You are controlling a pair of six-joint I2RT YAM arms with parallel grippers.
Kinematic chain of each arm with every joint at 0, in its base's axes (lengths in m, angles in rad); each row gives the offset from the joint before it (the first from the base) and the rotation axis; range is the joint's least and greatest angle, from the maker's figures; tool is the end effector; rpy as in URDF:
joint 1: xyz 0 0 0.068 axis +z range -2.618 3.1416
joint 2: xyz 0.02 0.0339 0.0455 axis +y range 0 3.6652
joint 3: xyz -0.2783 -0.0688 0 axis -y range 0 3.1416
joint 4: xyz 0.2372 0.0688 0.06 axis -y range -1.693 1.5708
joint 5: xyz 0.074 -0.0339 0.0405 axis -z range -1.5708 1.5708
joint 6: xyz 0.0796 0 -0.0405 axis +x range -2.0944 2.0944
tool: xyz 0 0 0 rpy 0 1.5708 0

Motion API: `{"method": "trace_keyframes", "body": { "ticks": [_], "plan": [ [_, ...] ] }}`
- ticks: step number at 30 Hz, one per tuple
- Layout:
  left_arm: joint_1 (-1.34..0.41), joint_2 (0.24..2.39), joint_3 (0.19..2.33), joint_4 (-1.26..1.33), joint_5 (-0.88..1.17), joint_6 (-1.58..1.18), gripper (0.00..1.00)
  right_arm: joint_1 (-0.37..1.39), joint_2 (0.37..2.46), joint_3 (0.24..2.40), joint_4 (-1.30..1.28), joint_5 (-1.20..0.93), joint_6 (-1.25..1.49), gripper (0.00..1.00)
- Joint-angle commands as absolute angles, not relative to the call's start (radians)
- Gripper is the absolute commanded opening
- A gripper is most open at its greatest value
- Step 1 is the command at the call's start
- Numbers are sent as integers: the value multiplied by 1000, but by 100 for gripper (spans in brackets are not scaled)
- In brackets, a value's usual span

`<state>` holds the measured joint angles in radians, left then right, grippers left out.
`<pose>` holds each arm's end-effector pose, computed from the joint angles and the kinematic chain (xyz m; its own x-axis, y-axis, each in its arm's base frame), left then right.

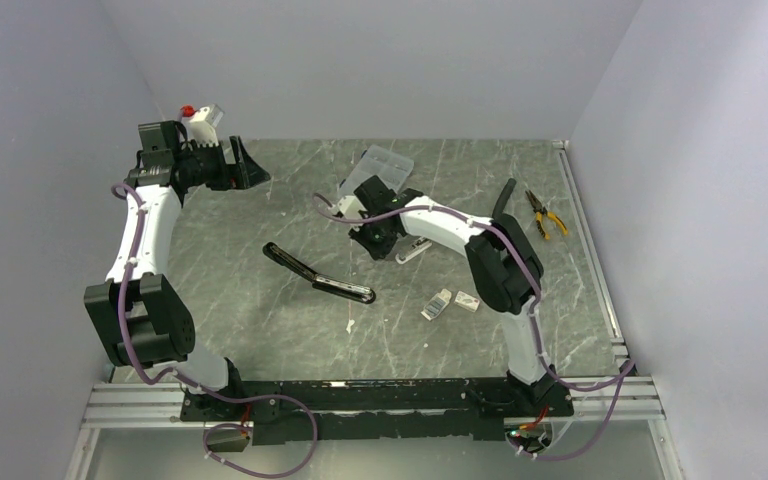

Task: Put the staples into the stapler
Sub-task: Pick up the staple from the center of the board.

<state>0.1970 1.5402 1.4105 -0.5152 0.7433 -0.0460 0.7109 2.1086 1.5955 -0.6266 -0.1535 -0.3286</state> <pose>0.3640 0.0177 0.3408 -0.6066 -0.1556 -0.7796 0.3587 0.8216 -0.4431 0.3425 0.3110 0.1497 -0.4279 -0.7893 -0.4403 -0.8783 0.4780 -0.0034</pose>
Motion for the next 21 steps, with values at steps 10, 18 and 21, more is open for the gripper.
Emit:
{"method": "trace_keyframes", "body": {
  "ticks": [10, 18, 21],
  "plan": [
    [201, 1544, 1458, -477, 514, -54, 94, 864, 1996, 1724, -776, -182, -237, 6],
    [203, 1517, 1431, -417, 455, -109, 94, 909, 2035, 1767, -835, -194, -207, 6],
    [203, 1526, 1444, -431, 469, -122, 94, 920, 2049, 1781, -847, -186, -197, 7]
  ]
}}
